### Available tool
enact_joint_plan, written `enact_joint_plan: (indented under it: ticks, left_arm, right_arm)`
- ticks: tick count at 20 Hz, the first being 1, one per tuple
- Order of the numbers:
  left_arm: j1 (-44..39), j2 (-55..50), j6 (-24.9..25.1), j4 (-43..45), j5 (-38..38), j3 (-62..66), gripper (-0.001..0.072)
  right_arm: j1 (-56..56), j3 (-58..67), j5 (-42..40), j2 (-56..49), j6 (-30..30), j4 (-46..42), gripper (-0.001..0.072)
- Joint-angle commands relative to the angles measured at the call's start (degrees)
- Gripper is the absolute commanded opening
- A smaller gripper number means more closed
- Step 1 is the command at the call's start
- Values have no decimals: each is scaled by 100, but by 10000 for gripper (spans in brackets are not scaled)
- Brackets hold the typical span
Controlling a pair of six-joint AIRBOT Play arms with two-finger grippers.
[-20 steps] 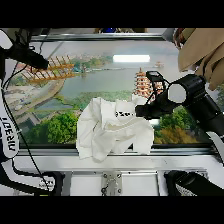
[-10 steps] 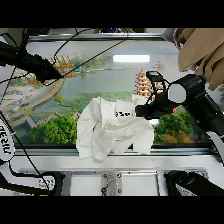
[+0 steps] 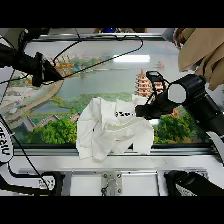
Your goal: Fold the clothes and pants, and hang the long-sleeved shirts on hangers.
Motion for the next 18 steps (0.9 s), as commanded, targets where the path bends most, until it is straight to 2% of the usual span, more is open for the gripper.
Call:
enact_joint_plan:
  ticks: [1, 2, 6, 9, 13, 18]
  left_arm:
    - [48, 444, 640, 66, -7, -990, 15]
    - [111, 662, 826, 179, -7, -1390, 16]
    - [413, 1495, 868, 326, -7, -2570, 16]
    - [660, 2059, 1274, 326, 2, -3241, 16]
    - [970, 2559, 1475, 326, -20, -4223, 16]
    - [713, 2839, 1897, 330, 85, -5224, 16]
  right_arm:
    - [4, -2, 0, -2, 2, 0, 24]
    - [4, -2, 0, -2, 2, 0, 24]
    - [4, -2, -4, -4, 2, 2, 23]
    - [4, -2, 2, -4, 2, 0, 24]
    - [-9, 15, 0, 4, 0, 70, 23]
    - [-382, 289, 31, 70, 2, 254, 23]
